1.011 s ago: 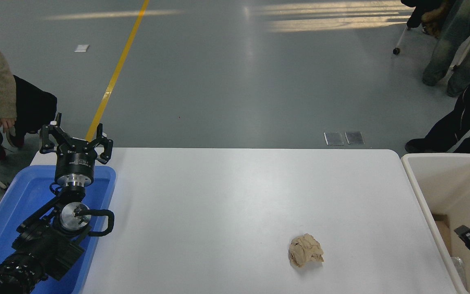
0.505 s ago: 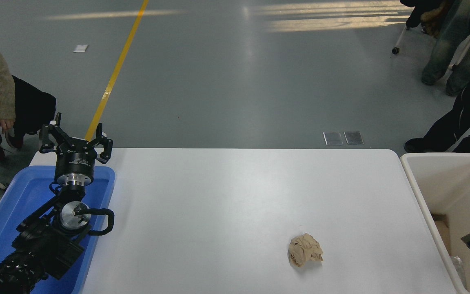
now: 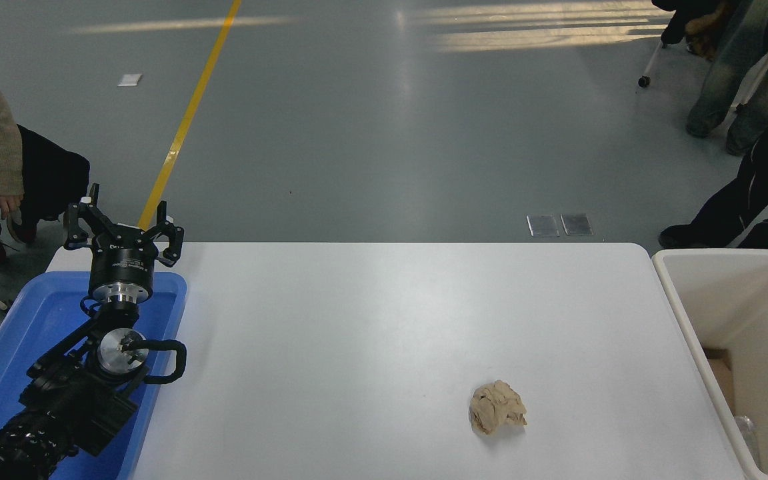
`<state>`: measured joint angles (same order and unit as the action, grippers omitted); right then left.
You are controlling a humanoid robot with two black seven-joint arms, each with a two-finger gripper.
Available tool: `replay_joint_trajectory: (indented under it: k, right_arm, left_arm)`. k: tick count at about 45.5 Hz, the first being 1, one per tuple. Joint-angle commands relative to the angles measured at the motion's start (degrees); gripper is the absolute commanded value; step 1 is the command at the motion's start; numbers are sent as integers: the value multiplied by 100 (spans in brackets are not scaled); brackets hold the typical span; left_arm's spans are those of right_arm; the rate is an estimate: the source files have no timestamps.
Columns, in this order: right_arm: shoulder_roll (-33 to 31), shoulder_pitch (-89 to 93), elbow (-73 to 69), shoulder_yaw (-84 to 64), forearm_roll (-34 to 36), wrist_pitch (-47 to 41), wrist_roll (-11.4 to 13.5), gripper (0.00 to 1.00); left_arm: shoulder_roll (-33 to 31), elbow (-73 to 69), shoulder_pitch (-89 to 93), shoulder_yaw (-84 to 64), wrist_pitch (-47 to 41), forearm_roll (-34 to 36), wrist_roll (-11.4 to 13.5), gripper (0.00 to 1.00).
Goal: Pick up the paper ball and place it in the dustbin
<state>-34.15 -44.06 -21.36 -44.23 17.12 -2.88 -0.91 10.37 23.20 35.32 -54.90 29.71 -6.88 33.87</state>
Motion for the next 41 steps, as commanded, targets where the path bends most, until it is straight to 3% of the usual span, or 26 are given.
replay_joint_trajectory:
  k: [1, 11, 23, 30, 41]
  right_arm:
    - [-804, -2421, -2626, -1095, -718, 42, -50, 100]
    - [-427, -5558, -5209, -2959, -1140, -55, -67, 100]
    - [1075, -7941, -7285, -3610, -1272, -195, -58, 100]
    - [1542, -9207, -7857, -3531, -1220, -1213, -58, 100]
    - [1613, -10377, -7864, -3417, -1220, -2918, -58, 100]
  left_arm:
    - [1, 0, 2, 6, 9, 3, -3, 99]
    - [1, 0, 2, -3, 18, 3, -3, 99]
    - [9, 0, -7, -3, 9, -6, -3, 99]
    - [1, 0, -16, -12, 0, -15, 6, 99]
    - [1, 0, -25, -21, -9, -15, 6, 99]
